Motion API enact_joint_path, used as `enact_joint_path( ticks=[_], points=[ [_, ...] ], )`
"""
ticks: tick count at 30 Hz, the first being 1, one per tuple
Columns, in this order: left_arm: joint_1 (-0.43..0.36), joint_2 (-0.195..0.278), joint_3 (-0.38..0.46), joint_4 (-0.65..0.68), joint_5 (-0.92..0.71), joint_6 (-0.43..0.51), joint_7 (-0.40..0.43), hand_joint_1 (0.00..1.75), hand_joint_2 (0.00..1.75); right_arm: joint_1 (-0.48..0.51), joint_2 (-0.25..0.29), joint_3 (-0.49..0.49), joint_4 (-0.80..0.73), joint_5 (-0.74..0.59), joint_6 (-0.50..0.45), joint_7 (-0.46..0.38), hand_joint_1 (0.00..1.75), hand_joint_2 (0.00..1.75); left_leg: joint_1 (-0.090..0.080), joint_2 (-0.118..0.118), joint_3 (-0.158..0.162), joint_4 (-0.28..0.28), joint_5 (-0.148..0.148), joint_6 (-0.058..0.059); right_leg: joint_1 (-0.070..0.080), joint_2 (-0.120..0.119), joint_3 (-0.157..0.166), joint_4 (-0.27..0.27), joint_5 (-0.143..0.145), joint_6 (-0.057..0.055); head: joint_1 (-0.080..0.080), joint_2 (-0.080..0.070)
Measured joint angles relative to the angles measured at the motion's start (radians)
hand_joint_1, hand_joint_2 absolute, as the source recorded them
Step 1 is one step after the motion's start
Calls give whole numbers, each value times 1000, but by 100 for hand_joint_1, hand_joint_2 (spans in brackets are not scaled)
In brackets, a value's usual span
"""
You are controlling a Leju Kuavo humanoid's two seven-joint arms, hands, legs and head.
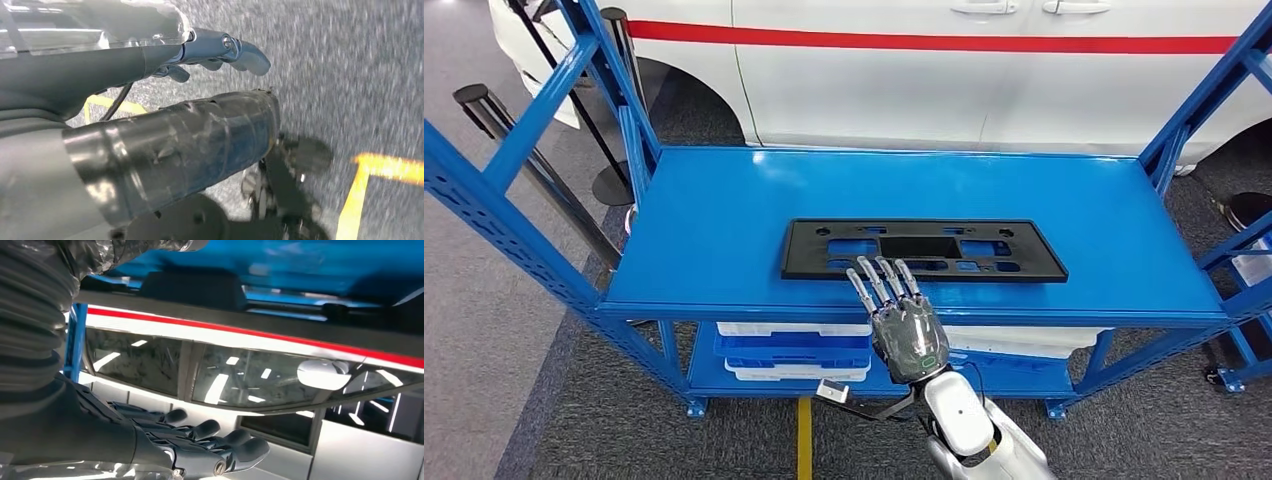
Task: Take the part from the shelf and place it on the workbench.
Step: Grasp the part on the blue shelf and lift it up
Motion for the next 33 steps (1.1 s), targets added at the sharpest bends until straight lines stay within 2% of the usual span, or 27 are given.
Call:
enact_joint_path(
  ticks=[2, 4, 5, 6, 7, 9, 10, 11, 13, 16, 17, 18, 20, 21, 22, 23, 24, 25, 26, 27, 31, 33],
  points=[
    [-1, 2, 0, 0, 1, -1, 0, 0, 0, -7, -1, 3, 5, -3, 3, 3, 0, 175, 4, 1, 2, -5, -2, 12, -4, -1, -33, 66, -36, 12, 0, 0],
    [-1, 3, 0, 0, 1, -2, -3, 0, 0, -11, -2, 5, 10, -5, 4, 6, 0, 175, 4, 1, 5, -6, -9, 19, -10, -2, -98, 187, -81, 22, 1, 0],
    [-1, 3, 0, 0, 1, -2, -5, 0, 0, -12, -3, 6, 13, -6, 6, 6, 0, 175, 4, 1, 7, -6, -12, 20, -12, -2, -128, 236, -90, 25, 1, 0],
    [0, 3, 0, 0, 1, -2, -6, 0, 0, -12, -4, 7, 16, -6, 7, 7, 0, 175, 4, 0, 12, -6, -16, 19, -14, -2, -145, 257, -82, 26, 1, 0],
    [1, 3, 0, 0, 1, -2, -7, 0, 0, -12, -6, 8, 18, -6, 8, 7, 0, 175, 4, 0, 19, -6, -21, 18, -15, -2, -144, 243, -58, 25, 1, 0],
    [3, 3, 0, 0, 1, -2, -8, 0, 0, -13, -7, 11, 20, -7, 11, 8, 0, 175, 4, 0, 39, -7, -31, 14, -15, -2, -95, 128, 17, 18, 1, 0],
    [3, 3, 0, 0, 1, -2, -8, 0, 0, -14, -8, 12, 21, -7, 13, 8, 0, 175, 3, 0, 47, -8, -36, 10, -11, -2, -68, 71, 43, 13, 1, 0],
    [3, 3, 0, 0, 1, -2, -8, 0, 0, -16, -8, 13, 21, -8, 14, 9, 0, 175, 4, 0, 53, -10, -38, 5, -6, -2, -46, 28, 54, 7, 1, 0],
    [1, 2, 0, 0, 1, -1, -8, 0, 0, -19, -9, 14, 23, -9, 17, 10, 0, 175, 4, 0, 56, -18, -39, -5, 2, -3, -32, -1, 46, -4, 1, 0],
    [-1, 3, 0, 0, 1, 0, -6, 0, 0, -23, -10, 15, 25, -12, 19, 10, 0, 175, 3, 3, 56, -12, -52, -19, -3, -3, -12, -33, 42, -17, 0, 0],
    [-2, 3, 0, 0, 1, 0, -5, 0, 0, -25, -10, 16, 26, -14, 21, 10, 0, 175, 3, 3, 42, 19, -70, -22, -6, -4, -2, -44, 42, -22, 0, 0],
    [-1, 4, 0, 0, 1, 0, -5, 0, 0, -28, -10, 17, 27, -17, 23, 10, 0, 175, 3, 3, 14, 73, -92, -23, -6, -5, 6, -49, 39, -27, -1, 0],
    [0, 4, 0, 0, 2, 0, -5, 0, 0, -31, -10, 19, 31, -23, 30, 10, 0, 175, 3, 3, -63, 201, -132, -25, -2, -7, 16, -50, 31, -34, -1, 0],
    [2, 4, 0, 0, 3, 0, -4, 0, 0, -31, -10, 20, 34, -27, 34, 10, 0, 175, 3, 3, -93, 241, -131, -27, -1, -7, 21, -48, 26, -36, -1, 0],
    [3, 4, 1, 0, 4, 0, -4, 0, 0, -31, -10, 21, 36, -30, 37, 10, 0, 175, 3, 3, -105, 244, -110, -28, 0, -6, 27, -46, 20, -36, -1, 0],
    [4, 4, 1, 0, 4, 0, -4, 0, 0, -32, -10, 23, 38, -34, 40, 10, 0, 175, 3, 3, -98, 206, -70, -28, 0, -5, 33, -42, 12, -35, -1, 0],
    [5, 5, 1, 0, 5, 0, -4, 0, 0, -33, -10, 25, 39, -39, 43, 9, 0, 175, 3, 3, -79, 144, -26, -26, 0, -3, 39, -36, 4, -33, -1, 0],
    [5, 6, 1, 0, 5, 0, -5, 0, 0, -35, -10, 26, 41, -44, 47, 8, 0, 175, 1, 3, -56, 85, 6, -24, 2, -2, 42, -29, -5, -28, -1, 0],
    [4, 6, 1, 0, 6, 0, -5, 0, 0, -37, -10, 27, 42, -49, 52, 7, 0, 175, 0, 3, -37, 39, 22, -19, 3, -1, 42, -21, -13, -23, -1, 0],
    [3, 6, 1, 0, 6, 0, -5, 0, 0, -40, -10, 28, 43, -54, 57, 6, 0, 175, -2, 2, -28, 16, 24, -14, 4, -1, 40, -16, -18, -18, 0, 0],
    [2, 7, 2, 0, 7, 1, -6, 0, 0, -50, -10, 32, 46, -64, 68, 3, 0, 175, -2, 0, -18, -2, 19, 6, 2, -1, 35, -5, -30, -1, 0, 0],
    [2, 8, 2, 0, 8, 1, -6, 0, 0, -54, -10, 33, 48, -65, 70, 3, 0, 175, 1, 2, -13, -8, 19, 14, -4, -1, 0, 67, -71, 12, 1, 0]
  ],
)
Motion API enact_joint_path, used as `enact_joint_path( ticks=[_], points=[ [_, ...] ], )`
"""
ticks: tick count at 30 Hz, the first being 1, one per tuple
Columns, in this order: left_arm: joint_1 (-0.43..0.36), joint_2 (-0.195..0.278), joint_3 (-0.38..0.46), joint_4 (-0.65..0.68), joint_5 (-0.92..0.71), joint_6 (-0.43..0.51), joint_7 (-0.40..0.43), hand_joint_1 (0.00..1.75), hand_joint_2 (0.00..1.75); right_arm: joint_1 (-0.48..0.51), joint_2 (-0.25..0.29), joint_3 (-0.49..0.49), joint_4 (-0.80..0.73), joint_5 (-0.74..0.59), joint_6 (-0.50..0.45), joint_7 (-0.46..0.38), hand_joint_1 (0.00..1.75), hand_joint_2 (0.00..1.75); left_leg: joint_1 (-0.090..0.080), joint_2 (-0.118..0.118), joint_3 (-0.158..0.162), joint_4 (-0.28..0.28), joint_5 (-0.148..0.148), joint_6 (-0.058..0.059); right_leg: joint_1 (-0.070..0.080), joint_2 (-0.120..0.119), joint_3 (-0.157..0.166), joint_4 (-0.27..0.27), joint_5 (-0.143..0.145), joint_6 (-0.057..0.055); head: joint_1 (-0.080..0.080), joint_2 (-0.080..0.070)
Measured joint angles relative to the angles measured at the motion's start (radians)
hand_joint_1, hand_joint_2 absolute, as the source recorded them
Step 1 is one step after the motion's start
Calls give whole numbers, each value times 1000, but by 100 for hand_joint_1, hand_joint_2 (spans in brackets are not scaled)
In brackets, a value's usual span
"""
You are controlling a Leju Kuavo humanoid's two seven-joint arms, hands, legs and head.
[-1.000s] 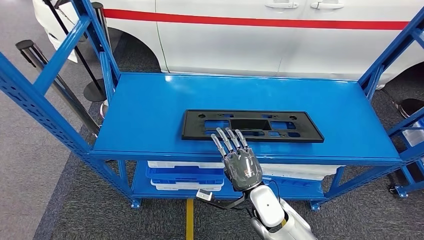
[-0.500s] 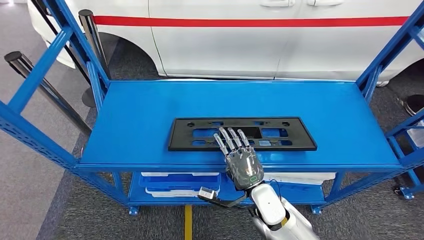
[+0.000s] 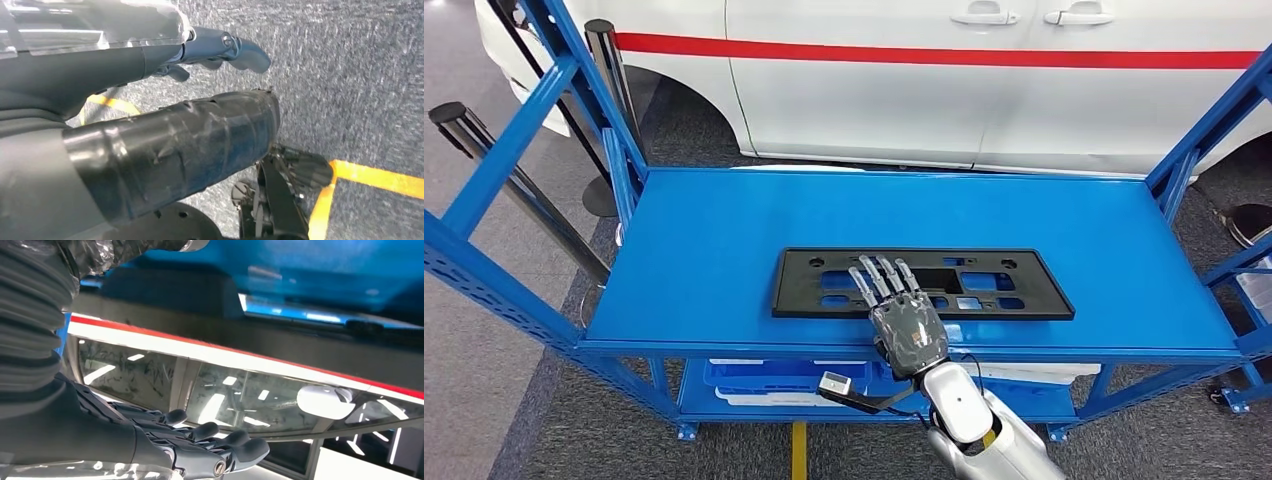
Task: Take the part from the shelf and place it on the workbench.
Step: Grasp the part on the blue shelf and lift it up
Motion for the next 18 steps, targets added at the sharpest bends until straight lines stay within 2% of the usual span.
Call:
enact_joint_path(
  ticks=[2, 3, 4, 5, 6, 8, 9, 10, 12, 14, 15, 16, 18],
  points=[
    [-1, 0, 0, 0, 0, -1, 0, 0, 0, -1, 0, 1, 3, 0, 0, 0, 0, 175, 0, 0, 2, -1, -2, 5, -6, -1, -72, 131, -52, 11, 0, 0],
    [-1, 0, 0, 0, 0, -1, 0, 0, 0, -1, 0, 2, 5, 0, 1, 0, 0, 175, 0, 0, 2, -1, -4, 6, -9, -1, -103, 181, -65, 14, 0, 0],
    [-1, 0, 0, 0, 0, -1, 0, 0, 0, 0, 0, 2, 7, -1, 1, 0, 0, 175, 0, 0, 4, -1, -5, 6, -11, -1, -122, 208, -64, 16, 0, 0],
    [-1, 0, 0, 0, 0, -1, 0, 0, 0, 0, -1, 3, 8, -2, 3, 0, 0, 175, 0, 0, 6, -1, -6, 6, -13, -1, -124, 200, -46, 16, 0, 0],
    [-1, 0, 0, 0, 1, -1, 0, 0, 0, -1, -1, 3, 9, -4, 6, 0, 0, 175, 0, -1, 9, -1, -8, 5, -14, -1, -111, 162, -15, 16, 0, 0],
    [0, 0, 0, 0, 2, -1, 0, 0, 0, -6, -1, 3, 10, -14, 20, -1, 0, 175, 0, -2, 17, -2, -12, 2, -14, -1, -54, 28, 61, 11, 0, 0],
    [-1, 0, 0, 0, 2, -2, 0, 0, 0, -11, -1, 3, 12, -20, 30, -2, 0, 175, 0, -2, 19, -3, -14, -2, -11, -1, -28, -32, 86, 7, 0, 0],
    [-2, 0, 1, 0, 3, -2, 0, 0, 0, -15, -1, 4, 13, -27, 41, -3, 0, 175, -1, -2, 19, -4, -14, -7, -8, 0, -12, -72, 97, 3, 0, 0],
    [-3, 0, 2, 0, 6, -2, -1, 0, 0, -22, -3, 5, 19, -40, 62, -6, 0, 175, -1, -2, 20, -11, -12, -18, -1, 1, -9, -89, 97, -4, 1, 0],
    [-3, 0, 4, 0, 9, -2, -1, 0, 0, -30, -4, 6, 24, -50, 76, -8, 0, 175, -1, -2, 23, -12, -17, -30, -5, 2, 0, -104, 103, -15, 0, 0],
    [-3, 1, 4, 0, 11, -2, 0, 0, 0, -35, -4, 7, 26, -53, 81, -8, 0, 175, -2, -1, 18, 6, -31, -33, -7, 0, 6, -113, 107, -21, -1, 0],
    [-2, 1, 5, 0, 11, -2, 0, 0, 0, -40, -4, 9, 29, -56, 85, -9, 0, 175, -2, -1, 3, 44, -55, -35, -9, -1, 12, -121, 110, -27, -1, 0],
    [-2, 1, 6, 0, 11, -2, 0, 0, 0, -46, -4, 14, 35, -59, 92, -9, 0, 175, -1, -1, -53, 167, -115, -35, -6, -5, 16, -123, 109, -34, -2, 0]
  ],
)
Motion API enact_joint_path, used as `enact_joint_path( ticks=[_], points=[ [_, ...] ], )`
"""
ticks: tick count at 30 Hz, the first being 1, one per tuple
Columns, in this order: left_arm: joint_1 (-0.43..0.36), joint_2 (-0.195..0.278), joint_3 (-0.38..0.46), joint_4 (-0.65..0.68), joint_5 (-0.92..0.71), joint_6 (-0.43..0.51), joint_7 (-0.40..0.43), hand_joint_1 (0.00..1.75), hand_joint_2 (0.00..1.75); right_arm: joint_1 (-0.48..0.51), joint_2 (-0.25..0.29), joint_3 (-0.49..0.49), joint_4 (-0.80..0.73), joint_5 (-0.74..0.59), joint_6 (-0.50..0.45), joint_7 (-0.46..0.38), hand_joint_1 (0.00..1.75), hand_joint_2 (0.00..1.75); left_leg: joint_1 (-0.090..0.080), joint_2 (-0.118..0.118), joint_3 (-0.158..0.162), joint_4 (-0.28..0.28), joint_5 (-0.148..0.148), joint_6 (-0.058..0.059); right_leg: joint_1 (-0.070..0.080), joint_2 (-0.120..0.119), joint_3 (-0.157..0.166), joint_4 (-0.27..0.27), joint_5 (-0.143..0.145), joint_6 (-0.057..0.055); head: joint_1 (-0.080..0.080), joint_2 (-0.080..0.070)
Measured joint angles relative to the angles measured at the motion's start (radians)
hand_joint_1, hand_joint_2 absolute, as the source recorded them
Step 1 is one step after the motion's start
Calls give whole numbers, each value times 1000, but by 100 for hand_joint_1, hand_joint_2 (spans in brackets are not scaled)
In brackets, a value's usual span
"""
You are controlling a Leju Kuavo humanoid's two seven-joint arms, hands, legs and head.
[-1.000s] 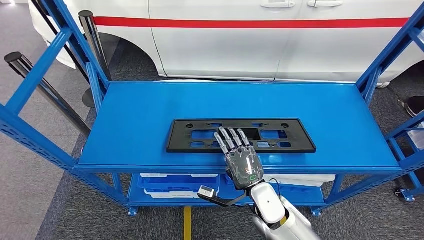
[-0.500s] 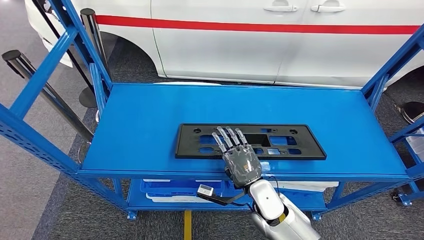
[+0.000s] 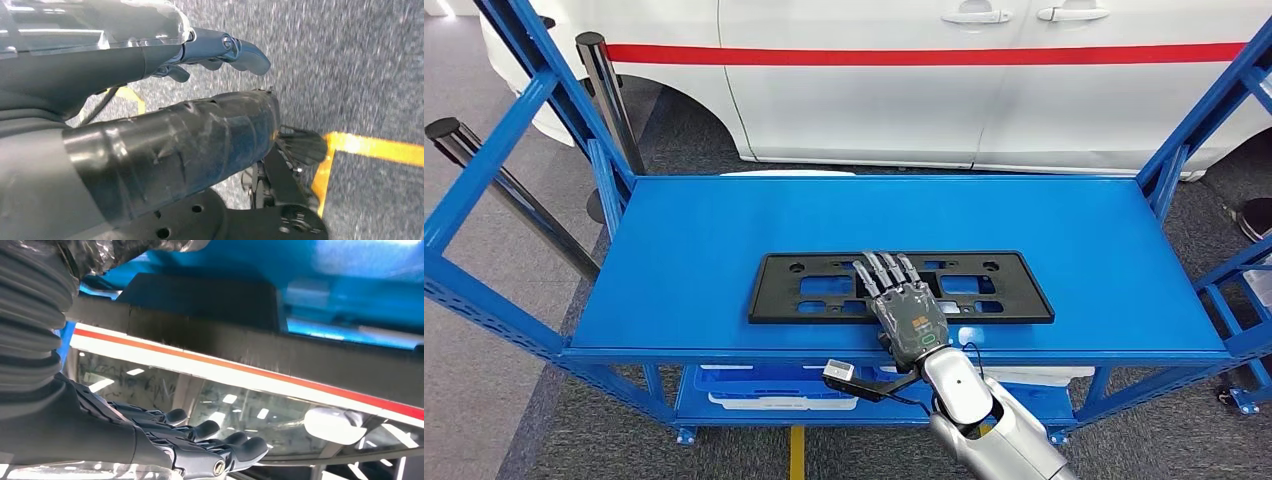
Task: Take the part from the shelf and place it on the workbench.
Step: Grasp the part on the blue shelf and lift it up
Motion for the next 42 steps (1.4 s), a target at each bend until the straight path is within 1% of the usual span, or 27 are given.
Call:
enact_joint_path(
  ticks=[1, 2, 3, 5, 7, 8, 11, 12, 13, 16, 17, 18, 19, 20, 22, 23, 26, 27, 29, 31, 32, 33, 34, 35, 37, 38, 42],
  points=[
    [1, 0, 0, 0, 0, 0, 0, 0, 0, -1, 0, 3, 3, -2, 3, 0, 0, 175, 0, 0, -28, 57, -20, -1, 2, -1, 0, 1, -1, -2, 0, 0],
    [3, 0, 1, 0, 0, 0, 0, 0, 0, -2, 0, 7, 7, -5, 6, 0, 0, 175, 0, 0, -45, 87, -22, -2, 4, -1, 0, 3, -3, -3, 0, 0],
    [4, 0, 1, 0, 0, 0, 0, 0, 0, -3, 0, 10, 10, -9, 10, 0, 0, 175, 0, 0, -43, 78, -4, -2, 5, -1, 1, 5, -5, -3, 0, 0],
    [6, 0, 4, 0, 1, 0, 0, 0, 0, -11, 0, 14, 16, -17, 21, 0, 0, 175, 0, 0, 9, -36, 64, 1, 5, 2, 1, 15, -12, 0, 0, 0],
    [4, 0, 6, 0, 2, 0, -1, 0, 0, -22, -1, 16, 20, -29, 34, 1, 0, 175, -2, 0, 59, -142, 101, 7, 8, 5, -4, 30, -21, 9, 1, 0],
    [3, 0, 7, 0, 3, 0, -1, 0, 0, -28, -1, 17, 23, -36, 42, 1, 0, 175, -4, 0, 68, -163, 102, 11, 10, 6, -6, 35, -23, 13, 1, 0],
    [3, 0, 12, 0, 8, 0, -2, 0, 0, -42, -1, 21, 30, -54, 64, 0, 0, 175, -5, 0, 70, -169, 105, 25, 9, 6, -9, 39, -27, 24, 2, 0],
    [3, 0, 14, 0, 9, 1, -2, 0, 0, -46, -1, 22, 33, -58, 68, 0, 0, 175, -3, 0, 71, -172, 107, 30, 7, 6, -15, 55, -39, 30, 2, 0],
    [3, 0, 15, 0, 10, 1, -2, 0, 0, -49, -2, 22, 35, -60, 70, 0, 0, 175, -1, 1, 72, -175, 109, 35, 5, 5, -29, 88, -60, 36, 2, 0],
    [3, 0, 17, 0, 11, 0, -3, 0, 0, -53, -2, 24, 46, -68, 77, -1, 0, 175, -1, 2, 71, -176, 110, 40, -2, 4, -115, 267, -143, 50, 2, 0],
    [4, 0, 17, 0, 12, 0, -3, 0, 0, -54, -2, 26, 49, -72, 81, -2, 0, 175, -1, 2, 71, -176, 110, 40, -3, 4, -134, 304, -149, 51, 2, 0],
    [4, 0, 17, 0, 12, 1, -3, 0, 0, -57, -2, 28, 52, -76, 85, -4, 0, 175, -1, 2, 72, -176, 110, 40, -4, 4, -137, 304, -135, 51, 2, 0],
    [4, 0, 18, 0, 12, 1, -3, 0, 0, -61, -2, 31, 54, -81, 89, -5, 0, 175, -1, 1, 74, -176, 110, 40, -4, 4, -119, 265, -105, 49, 2, 0],
    [4, 0, 18, 0, 13, 1, -3, 0, 0, -67, -2, 34, 56, -85, 92, -6, 0, 175, -1, 1, 75, -176, 109, 39, -4, 4, -87, 197, -66, 44, 2, 0],
    [3, -1, 18, 0, 15, 2, -3, 0, 0, -79, -2, 38, 60, -94, 96, -6, 0, 175, -3, 1, 77, -177, 108, 35, 2, 4, -28, 70, -19, 34, 2, 0],
    [3, -1, 19, 0, 17, 2, -3, 0, 0, -82, -2, 39, 63, -99, 99, -7, 11, 175, -3, 0, 76, -177, 108, 31, 6, 4, -14, 37, -12, 30, 2, 0],
    [3, -2, 19, 0, 18, 2, -4, 0, 0, -88, -2, 42, 68, -124, 115, -14, 117, 175, -2, 1, 77, -181, 109, 13, 8, 3, -9, 19, -8, 18, 2, 0],
    [3, -2, 19, 0, 18, 2, -5, 0, 0, -92, -2, 42, 72, -136, 123, -18, 143, 175, -2, 1, 74, -171, 100, 9, 6, 2, -5, 11, -4, 12, 2, 0],
    [3, -2, 19, 0, 18, 1, -6, 0, 0, -99, -2, 43, 86, -161, 134, -24, 145, 175, -2, 1, 43, -98, 52, 5, 1, -2, 2, -1, 3, 0, 1, 0],
    [5, -2, 19, 0, 18, 0, -7, 0, 0, -106, -2, 43, 111, -187, 139, -31, 142, 175, -2, 1, -14, 26, -7, 2, 3, -4, 1, -2, 3, -5, 0, 0],
    [6, -2, 19, 0, 18, -1, -7, 0, 0, -110, -1, 43, 124, -201, 141, -36, 143, 175, -2, 1, -34, 70, -20, -1, 3, -4, 0, -1, 3, -6, 1, 0],
    [7, -2, 19, 0, 17, -2, -8, 0, 0, -115, -1, 43, 140, -217, 143, -42, 148, 175, -1, 1, -40, 81, -12, -3, 4, -3, 0, 1, 2, -6, 1, 0],
    [7, -3, 19, 0, 16, -3, -9, 0, 0, -123, 0, 43, 157, -234, 145, -49, 154, 175, 0, 1, -27, 54, 13, -4, 3, -2, 1, 4, 0, -4, 1, 0],
    [7, -2, 19, 0, 14, -5, -10, 0, 0, -132, 1, 43, 175, -250, 147, -55, 160, 175, 2, 2, 2, -7, 49, -5, 2, -1, 0, 10, -3, -2, 1, 0],
    [6, -1, 19, 0, 12, -8, -13, 0, 0, -153, 4, 41, 216, -277, 150, -67, 170, 175, 2, 1, 57, -123, 93, -2, 5, 2, -6, 26, -12, 8, 1, 0],
    [5, -1, 19, 0, 11, -11, -14, 0, 0, -165, 6, 39, 237, -288, 150, -72, 172, 175, 2, 0, 70, -154, 100, 2, 7, 3, -10, 34, -15, 13, 2, 0],
    [5, 0, 19, 0, 11, -15, -17, 0, 0, -206, 14, 28, 316, -312, 146, -91, 172, 175, 0, 1, 74, -168, 104, 25, 6, 6, -16, 46, -22, 31, 2, 0]
  ],
)
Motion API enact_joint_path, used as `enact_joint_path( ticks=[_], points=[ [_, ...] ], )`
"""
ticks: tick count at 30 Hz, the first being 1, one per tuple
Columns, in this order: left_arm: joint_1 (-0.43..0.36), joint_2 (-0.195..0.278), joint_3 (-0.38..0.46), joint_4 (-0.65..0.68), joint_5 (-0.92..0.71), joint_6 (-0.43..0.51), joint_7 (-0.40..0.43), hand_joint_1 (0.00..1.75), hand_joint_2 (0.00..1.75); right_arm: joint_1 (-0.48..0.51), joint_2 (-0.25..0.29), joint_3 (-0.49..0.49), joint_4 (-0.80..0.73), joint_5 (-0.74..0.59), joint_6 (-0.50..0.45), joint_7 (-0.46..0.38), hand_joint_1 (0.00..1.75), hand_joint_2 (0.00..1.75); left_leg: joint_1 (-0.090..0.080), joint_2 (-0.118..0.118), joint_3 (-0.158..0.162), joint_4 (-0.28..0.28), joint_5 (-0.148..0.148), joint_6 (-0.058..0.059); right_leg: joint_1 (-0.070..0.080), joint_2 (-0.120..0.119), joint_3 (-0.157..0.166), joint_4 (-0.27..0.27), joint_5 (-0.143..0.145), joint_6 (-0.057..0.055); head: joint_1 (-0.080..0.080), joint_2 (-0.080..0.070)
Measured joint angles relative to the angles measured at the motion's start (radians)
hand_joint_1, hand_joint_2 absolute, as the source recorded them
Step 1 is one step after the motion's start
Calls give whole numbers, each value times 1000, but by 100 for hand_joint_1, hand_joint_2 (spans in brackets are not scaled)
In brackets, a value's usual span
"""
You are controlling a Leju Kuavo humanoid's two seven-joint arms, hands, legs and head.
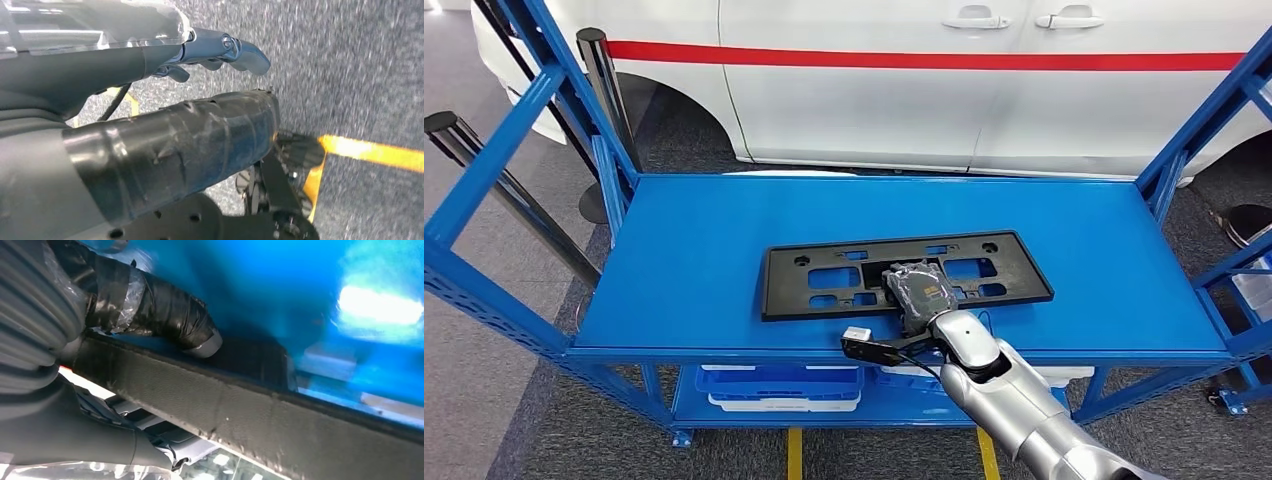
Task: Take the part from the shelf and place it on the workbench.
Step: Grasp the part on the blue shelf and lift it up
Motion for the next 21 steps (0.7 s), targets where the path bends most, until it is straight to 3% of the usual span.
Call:
enact_joint_path(
  ticks=[2, 4, 5, 6, 7, 8, 9, 11, 14, 16, 17, 20, 21],
  points=[
    [-1, 0, 0, 0, 1, 0, -4, 0, 0, -13, 2, -8, 31, -5, -2, -5, 172, 175, 3, 2, 2, -7, 6, 10, -4, 0, -26, 62, -41, 10, 0, 0],
    [-1, 1, 0, 0, 4, 1, -14, 0, 87, -19, 5, -14, 58, -8, -2, -8, 172, 175, 3, 3, 0, -8, 7, 14, -9, -1, -83, 185, -103, 20, 0, 0],
    [-1, 1, 0, 0, 6, 2, -20, 0, 131, -21, 6, -16, 70, -10, -2, -11, 172, 175, 3, 4, -1, -8, 8, 14, -11, -1, -107, 238, -122, 22, 0, 0],
    [0, 1, 0, 0, 7, 4, -28, 0, 175, -23, 8, -17, 78, -12, -2, -13, 173, 175, 2, 3, -1, -8, 8, 14, -12, -1, -117, 262, -123, 23, 0, 0],
    [0, 1, 0, 0, 8, 7, -35, 0, 175, -25, 8, -19, 85, -13, -2, -16, 173, 175, 2, 3, 0, -8, 8, 14, -13, -1, -108, 248, -106, 22, 0, 0],
    [0, 1, 0, 0, 7, 10, -40, 0, 175, -28, 9, -21, 89, -14, -2, -17, 174, 175, 2, 2, 2, -8, 8, 14, -13, -1, -81, 198, -75, 19, 0, 0],
    [0, 0, 0, 0, 5, 14, -44, 0, 175, -31, 10, -23, 92, -15, -3, -19, 175, 175, 3, 1, 4, -8, 8, 14, -12, -2, -42, 124, -41, 14, 0, 0],
    [0, -1, 0, 0, 2, 23, -42, 0, 175, -36, 11, -27, 98, -16, -2, -20, 175, 175, 3, -2, 5, -9, 10, 7, -4, -3, 18, 6, -4, 2, 0, 0],
    [-1, -4, 0, 0, 4, 39, -29, 0, 175, -42, 16, -31, 106, -12, -4, -19, 175, 175, 5, -4, 9, -19, 16, -12, 7, -4, 31, -32, 3, -13, 0, 0],
    [-1, -4, 0, 0, 6, 46, -18, 0, 175, -44, 23, -33, 110, 8, -31, -2, 175, 175, 5, -3, 6, -8, 5, -21, 1, -7, 41, -52, 16, -22, 0, 0],
    [-2, -4, 0, 0, 6, 49, -13, 0, 175, -41, 26, -34, 113, 26, -56, 16, 175, 175, 4, -3, -7, 20, -16, -24, -2, -9, 45, -63, 23, -27, 0, 0],
    [-1, -5, 0, 0, -1, 62, 3, 0, 175, -15, 32, -38, 119, 121, -176, 112, 175, 175, 5, -2, -89, 195, -107, -30, -4, -16, 40, -69, 29, -34, -1, 0],
    [1, -6, 0, 0, -4, 67, 9, 0, 175, -1, 33, -41, 118, 169, -220, 150, 175, 175, 6, -2, -106, 234, -116, -34, -4, -17, 37, -66, 29, -34, -1, 0]
  ],
)
